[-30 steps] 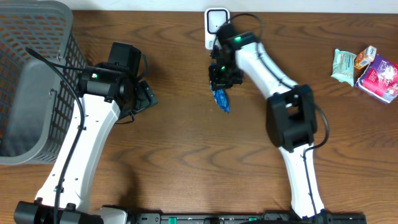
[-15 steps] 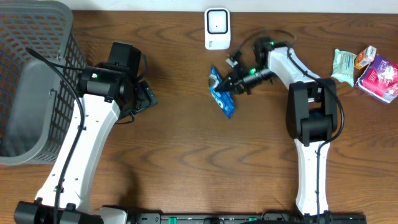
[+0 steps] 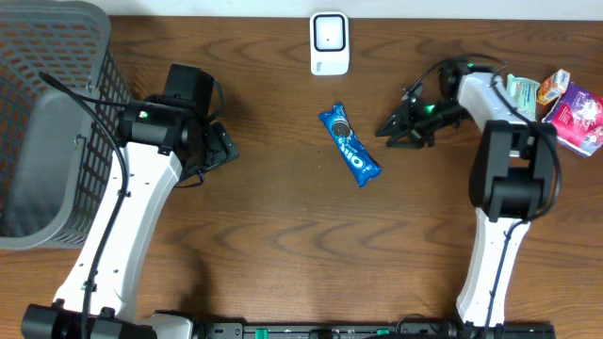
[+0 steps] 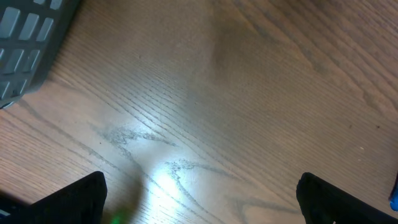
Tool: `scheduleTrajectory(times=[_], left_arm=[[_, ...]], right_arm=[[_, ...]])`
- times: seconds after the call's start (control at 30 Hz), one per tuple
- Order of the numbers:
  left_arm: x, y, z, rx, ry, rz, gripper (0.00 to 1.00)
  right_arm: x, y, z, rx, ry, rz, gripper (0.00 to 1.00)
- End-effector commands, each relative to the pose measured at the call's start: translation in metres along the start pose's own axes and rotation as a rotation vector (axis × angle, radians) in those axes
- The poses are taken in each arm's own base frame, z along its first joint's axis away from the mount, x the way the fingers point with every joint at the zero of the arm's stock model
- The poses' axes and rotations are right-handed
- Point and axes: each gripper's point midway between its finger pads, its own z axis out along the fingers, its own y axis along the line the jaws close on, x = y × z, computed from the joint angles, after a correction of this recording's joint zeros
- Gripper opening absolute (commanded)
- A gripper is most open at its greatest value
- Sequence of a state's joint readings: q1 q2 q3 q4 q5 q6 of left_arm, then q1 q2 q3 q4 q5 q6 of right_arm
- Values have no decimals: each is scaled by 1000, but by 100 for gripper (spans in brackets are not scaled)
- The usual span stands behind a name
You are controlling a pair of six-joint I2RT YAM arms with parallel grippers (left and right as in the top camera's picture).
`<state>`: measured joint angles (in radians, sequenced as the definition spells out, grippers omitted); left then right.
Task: Scan the item barcode
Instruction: 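Hold the Oreo packet up at the scanner with the right gripper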
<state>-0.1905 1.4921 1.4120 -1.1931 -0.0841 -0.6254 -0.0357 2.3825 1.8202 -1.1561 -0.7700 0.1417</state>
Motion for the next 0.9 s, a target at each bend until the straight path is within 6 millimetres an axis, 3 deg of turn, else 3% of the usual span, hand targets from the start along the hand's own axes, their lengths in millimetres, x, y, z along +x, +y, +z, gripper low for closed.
scheduleTrajectory(times=[0.0, 0.13, 0.3, 0.47, 0.7, 0.87], left_arm=[[-1, 2, 1, -10, 0, -8, 98], [-1, 2, 1, -10, 0, -8, 98], [-1, 2, 1, -10, 0, -8, 98], [-1, 2, 1, -10, 0, -8, 98], [-1, 2, 1, -10, 0, -8, 98], [-1, 2, 1, -10, 0, -8, 98]], right_arm=[[-2, 17, -36, 156, -114, -97, 41], [11, 54, -45, 159, -140, -266, 56], [23, 76, -21, 208, -111, -373, 72], [20, 77, 8, 342, -119, -411, 71], [17, 60, 39, 626, -141, -457, 66], [17, 45, 65, 696, -99, -476, 63]])
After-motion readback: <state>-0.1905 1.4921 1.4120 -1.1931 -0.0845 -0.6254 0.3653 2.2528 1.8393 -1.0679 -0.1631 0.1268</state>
